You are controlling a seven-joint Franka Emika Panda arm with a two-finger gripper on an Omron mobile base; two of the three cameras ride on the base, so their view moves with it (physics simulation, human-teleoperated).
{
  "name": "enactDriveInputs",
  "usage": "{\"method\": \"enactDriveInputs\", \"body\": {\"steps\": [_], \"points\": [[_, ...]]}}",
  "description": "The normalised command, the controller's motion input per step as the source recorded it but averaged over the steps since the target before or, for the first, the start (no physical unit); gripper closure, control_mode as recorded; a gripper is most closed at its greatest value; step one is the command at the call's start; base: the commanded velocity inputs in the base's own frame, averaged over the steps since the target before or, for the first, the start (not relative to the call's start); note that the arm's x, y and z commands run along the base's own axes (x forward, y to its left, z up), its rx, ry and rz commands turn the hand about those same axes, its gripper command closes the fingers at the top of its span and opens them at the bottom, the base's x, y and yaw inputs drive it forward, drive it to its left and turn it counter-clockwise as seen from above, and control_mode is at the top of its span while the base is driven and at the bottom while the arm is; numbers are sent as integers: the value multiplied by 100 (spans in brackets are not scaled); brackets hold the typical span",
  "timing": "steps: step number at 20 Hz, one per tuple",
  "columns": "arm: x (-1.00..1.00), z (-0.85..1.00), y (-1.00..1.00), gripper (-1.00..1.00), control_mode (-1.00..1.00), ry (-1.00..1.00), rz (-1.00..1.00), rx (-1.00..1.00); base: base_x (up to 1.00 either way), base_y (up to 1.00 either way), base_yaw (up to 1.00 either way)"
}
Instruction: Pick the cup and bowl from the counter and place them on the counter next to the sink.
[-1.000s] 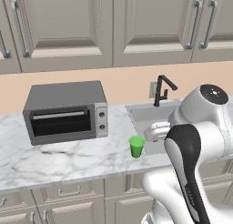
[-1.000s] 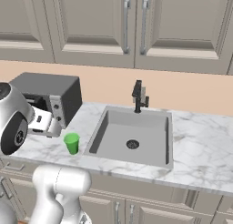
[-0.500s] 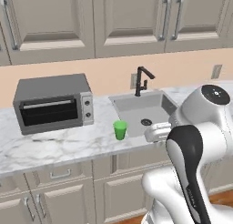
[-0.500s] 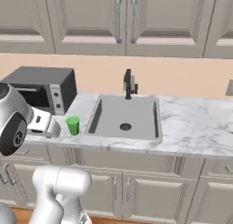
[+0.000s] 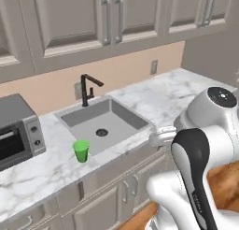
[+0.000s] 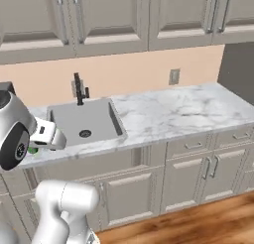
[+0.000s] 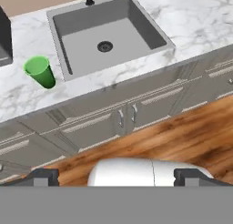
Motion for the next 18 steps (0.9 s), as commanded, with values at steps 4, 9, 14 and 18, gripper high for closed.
{"method": "enactDriveInputs", "body": {"steps": [4,9,14,18], "points": [[0,0,0,-100,100,0,0,0,0,-35,-62],[0,0,0,-100,100,0,0,0,2,-44,-59],[0,0,0,-100,100,0,0,0,0,-50,-57],[0,0,0,-100,100,0,0,0,0,-41,-55]]}}
